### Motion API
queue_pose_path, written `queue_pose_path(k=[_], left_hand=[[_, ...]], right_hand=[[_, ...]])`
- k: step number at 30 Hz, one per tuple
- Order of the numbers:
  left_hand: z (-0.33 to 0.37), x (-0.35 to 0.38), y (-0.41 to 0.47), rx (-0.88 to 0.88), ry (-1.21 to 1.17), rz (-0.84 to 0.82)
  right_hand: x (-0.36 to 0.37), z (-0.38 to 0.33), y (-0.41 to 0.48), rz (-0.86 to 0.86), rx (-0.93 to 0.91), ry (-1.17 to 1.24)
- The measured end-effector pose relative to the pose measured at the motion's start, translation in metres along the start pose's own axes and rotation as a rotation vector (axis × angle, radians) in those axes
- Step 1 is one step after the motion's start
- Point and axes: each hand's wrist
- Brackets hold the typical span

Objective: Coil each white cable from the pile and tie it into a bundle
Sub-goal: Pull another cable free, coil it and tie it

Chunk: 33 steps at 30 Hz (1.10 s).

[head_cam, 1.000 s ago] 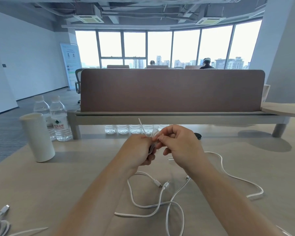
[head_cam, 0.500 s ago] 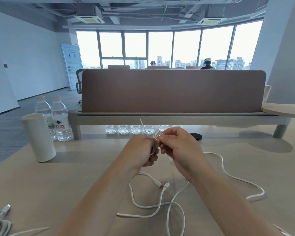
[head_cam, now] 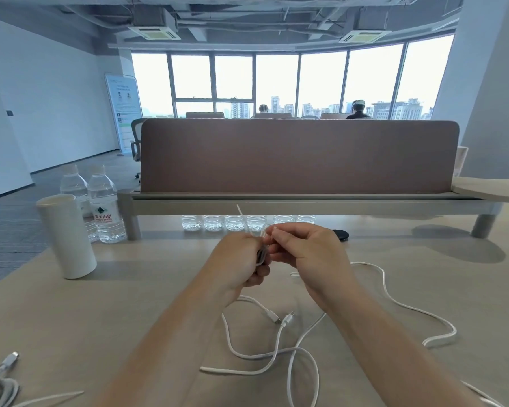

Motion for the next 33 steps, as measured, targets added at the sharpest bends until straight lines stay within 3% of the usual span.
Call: queue_pose_path(k=[11,20,28,33], left_hand=[[0.0014,-0.0012,-0.0040,0.004,0.069,0.003],[0.0014,0.0003,-0.0023,-0.049,-0.019,-0.033],[0.0018,-0.0011,-0.0028,-0.037,-0.044,-0.054],[0.0012,0.0009,-0.0036,-0.034,-0.027,-0.055]], right_hand=[[0.0020,0.0044,-0.0008,-0.051,-0.013,-0.191],[-0.0027,0.0074,0.0014,-0.086,-0.117,-0.387],[-0.0008,0.0040,0.0008,-0.049,-0.115,-0.204],[-0.0013,0.0031,-0.0008,-0.038,-0.137,-0.251]])
Point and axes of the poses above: each hand's wrist, its own y-axis towards the middle knuckle, its own x-axis out of the palm, z = x × y, and after that the axes turned 9 degrees about -x, right-handed
